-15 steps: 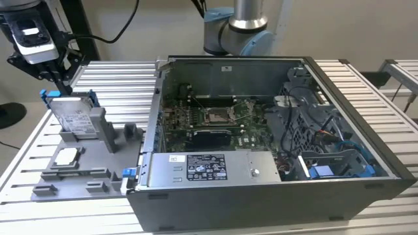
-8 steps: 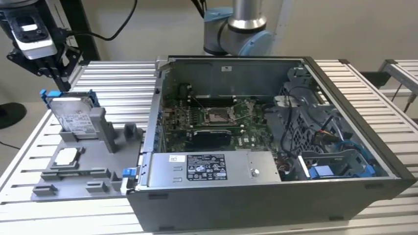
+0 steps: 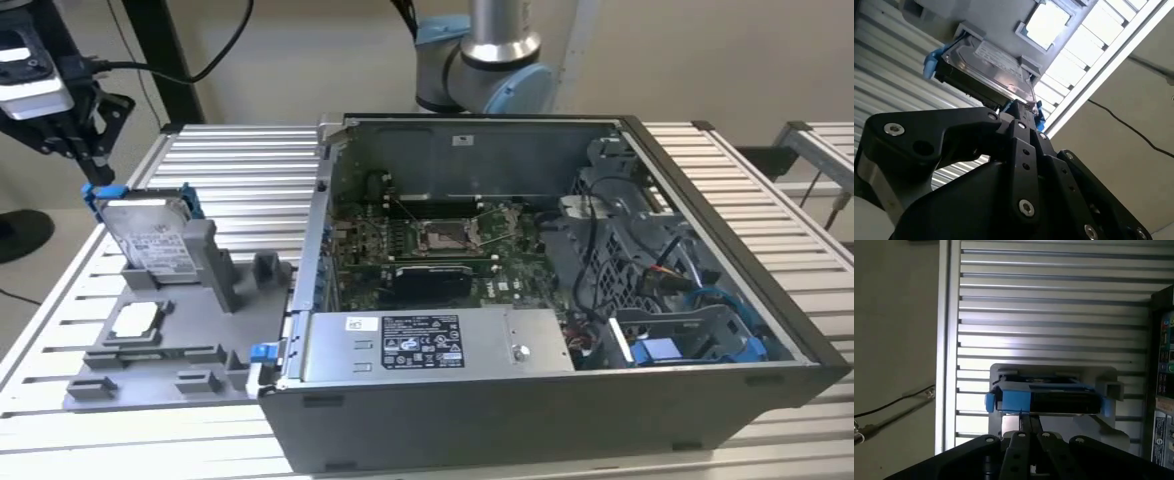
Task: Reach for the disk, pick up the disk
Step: 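Reach for the disk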
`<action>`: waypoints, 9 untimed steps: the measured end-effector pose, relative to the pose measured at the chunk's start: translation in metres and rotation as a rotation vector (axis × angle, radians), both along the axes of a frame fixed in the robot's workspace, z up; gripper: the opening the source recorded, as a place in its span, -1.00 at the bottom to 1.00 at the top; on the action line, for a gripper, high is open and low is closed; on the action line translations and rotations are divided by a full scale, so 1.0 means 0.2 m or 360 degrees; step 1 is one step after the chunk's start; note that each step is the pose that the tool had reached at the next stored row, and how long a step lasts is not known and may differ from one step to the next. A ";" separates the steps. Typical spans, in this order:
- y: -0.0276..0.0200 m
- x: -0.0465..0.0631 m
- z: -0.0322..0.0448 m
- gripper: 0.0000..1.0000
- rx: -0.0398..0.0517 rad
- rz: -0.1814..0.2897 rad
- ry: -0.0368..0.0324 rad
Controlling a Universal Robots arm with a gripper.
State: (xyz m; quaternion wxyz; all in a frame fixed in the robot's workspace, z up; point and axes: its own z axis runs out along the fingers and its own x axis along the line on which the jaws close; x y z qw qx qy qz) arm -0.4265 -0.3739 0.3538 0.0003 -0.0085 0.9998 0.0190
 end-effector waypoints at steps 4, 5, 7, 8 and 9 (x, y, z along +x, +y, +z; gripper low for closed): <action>0.026 -0.02 -0.001 -1.00 0.0000 0.0000 0.0000; 0.030 -0.02 -0.001 -1.00 0.0000 0.0000 0.0000; 0.039 -0.02 -0.001 -1.00 0.0000 0.0000 0.0000; 0.043 -0.02 -0.001 -1.00 0.0000 0.0000 0.0000; 0.046 -0.02 -0.001 -1.00 0.0000 0.0000 0.0000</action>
